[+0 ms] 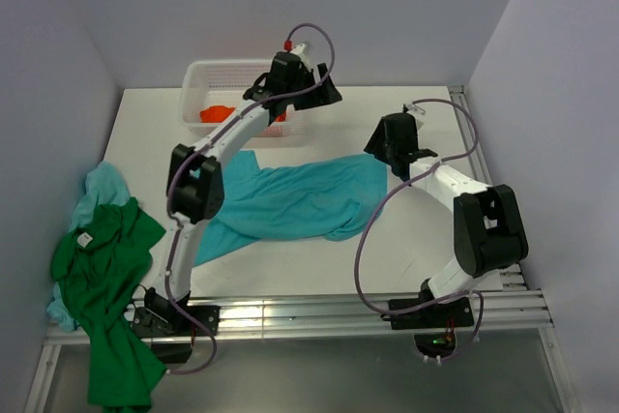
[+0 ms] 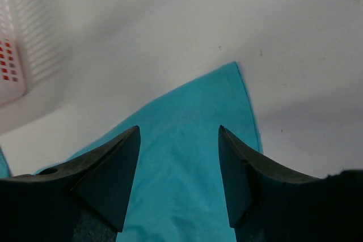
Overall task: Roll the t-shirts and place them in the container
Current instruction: Flatten the tshirt
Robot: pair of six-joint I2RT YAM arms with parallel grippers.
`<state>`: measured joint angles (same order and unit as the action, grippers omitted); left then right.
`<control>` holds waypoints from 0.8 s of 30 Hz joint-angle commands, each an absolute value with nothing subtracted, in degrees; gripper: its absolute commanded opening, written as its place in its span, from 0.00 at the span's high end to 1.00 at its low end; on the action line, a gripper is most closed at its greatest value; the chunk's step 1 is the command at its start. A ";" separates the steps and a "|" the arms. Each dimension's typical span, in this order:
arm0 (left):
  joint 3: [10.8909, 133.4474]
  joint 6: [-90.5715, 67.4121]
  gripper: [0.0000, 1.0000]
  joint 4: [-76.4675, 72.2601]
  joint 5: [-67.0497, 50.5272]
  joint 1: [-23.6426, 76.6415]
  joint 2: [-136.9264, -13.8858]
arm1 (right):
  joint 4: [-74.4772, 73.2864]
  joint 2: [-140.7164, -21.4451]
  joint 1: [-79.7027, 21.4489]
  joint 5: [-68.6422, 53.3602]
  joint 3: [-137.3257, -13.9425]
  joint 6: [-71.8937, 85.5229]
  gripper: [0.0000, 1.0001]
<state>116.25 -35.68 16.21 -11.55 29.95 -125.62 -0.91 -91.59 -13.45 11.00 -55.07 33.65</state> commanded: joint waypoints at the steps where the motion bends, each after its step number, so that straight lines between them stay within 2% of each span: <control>1: 130.65 -34.89 0.15 23.54 -20.81 29.44 -140.83 | 3.69 -86.84 -13.10 11.95 -53.88 34.80 0.36; 2: 136.96 -35.33 0.15 24.16 -21.18 29.36 -143.15 | 3.78 -86.40 -13.10 11.87 -53.35 34.89 0.36; 4: 139.83 -37.34 0.14 23.39 -21.97 28.57 -147.02 | 3.34 -86.48 -13.10 11.87 -53.52 35.07 0.36; 7: 135.99 -39.37 0.14 19.87 -19.01 26.02 -147.39 | 3.08 -87.10 -13.10 12.22 -53.70 35.24 0.35; 11: 132.90 -38.85 0.15 22.41 -11.89 20.84 -146.43 | 3.43 -87.71 -13.10 12.83 -53.35 35.42 0.35; 18: 124.54 -34.55 0.15 21.71 -7.38 10.74 -138.52 | 3.34 -89.56 -13.18 12.04 -53.96 34.98 0.35; 24: 125.60 -30.07 0.12 24.87 -8.71 11.94 -133.34 | 0.44 -93.25 -13.10 11.34 -57.12 34.37 0.37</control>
<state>124.86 -34.52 25.32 -10.61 8.14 -142.06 1.43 -92.03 -13.45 11.00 -54.19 34.85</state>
